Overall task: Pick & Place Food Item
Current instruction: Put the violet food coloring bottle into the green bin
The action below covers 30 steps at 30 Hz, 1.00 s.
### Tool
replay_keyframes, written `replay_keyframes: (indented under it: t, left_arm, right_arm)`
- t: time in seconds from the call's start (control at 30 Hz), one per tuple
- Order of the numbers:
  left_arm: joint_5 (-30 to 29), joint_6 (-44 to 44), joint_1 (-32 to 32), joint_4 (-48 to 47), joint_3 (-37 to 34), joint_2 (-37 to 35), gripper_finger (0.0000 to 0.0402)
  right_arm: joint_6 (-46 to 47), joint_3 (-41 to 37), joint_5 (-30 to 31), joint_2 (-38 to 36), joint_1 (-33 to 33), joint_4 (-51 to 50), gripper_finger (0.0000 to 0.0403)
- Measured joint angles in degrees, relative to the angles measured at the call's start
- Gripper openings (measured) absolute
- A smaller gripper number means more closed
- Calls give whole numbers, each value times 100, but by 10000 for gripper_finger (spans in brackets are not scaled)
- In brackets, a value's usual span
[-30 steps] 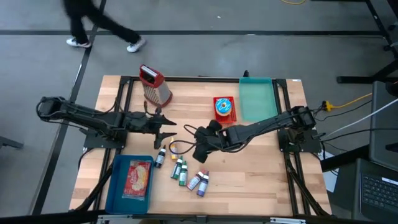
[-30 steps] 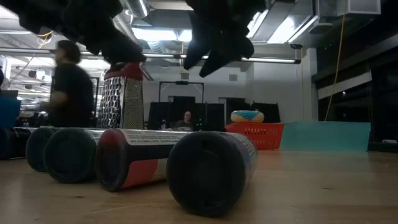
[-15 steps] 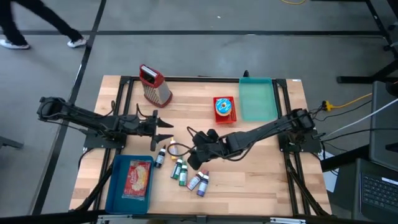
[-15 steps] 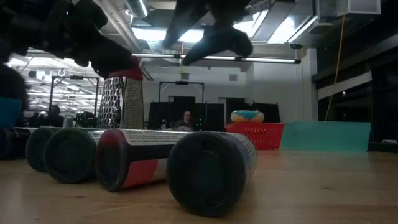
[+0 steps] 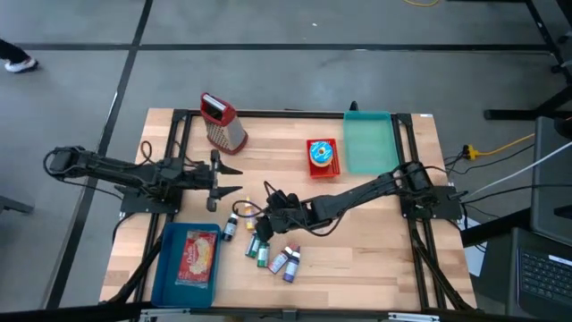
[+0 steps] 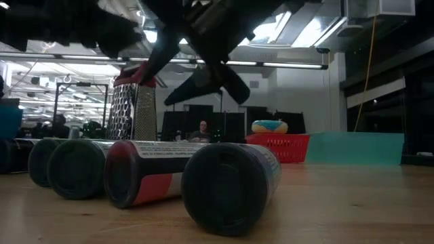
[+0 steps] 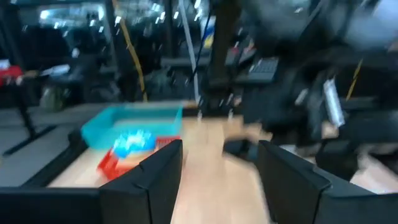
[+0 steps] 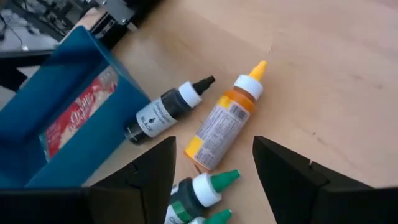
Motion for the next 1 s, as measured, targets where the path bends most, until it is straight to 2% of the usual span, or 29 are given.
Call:
replay_keyframes:
  t: [0.3,0.43,0.5,0.67,0.73,0.9,1.0]
  left_arm:
    - [656,-405,2,-91,0,-1629,203]
    - [722,-733,-4,-918,3,-2339,203]
    - [728,-853,-26,-1231,-130,-2626,203]
    - [677,-1134,-7,-1141,-729,-3360,203]
    - [679,-1263,-7,-1622,-776,-3540,203]
    - [638,-1797,-7,-3516,-617,-3501,203]
    - [567,-2169,-10,-4159,-522,-3426,203]
  right_arm:
    - [452,2,308,6,-24,516,216]
    - [635,2,309,6,-24,545,217]
    - [728,2,279,6,-24,548,217]
    - [911,2,168,6,-28,509,217]
    - [825,2,165,6,-28,502,217]
    - [646,2,172,4,-28,665,217]
    - [606,2,172,1,-28,727,217]
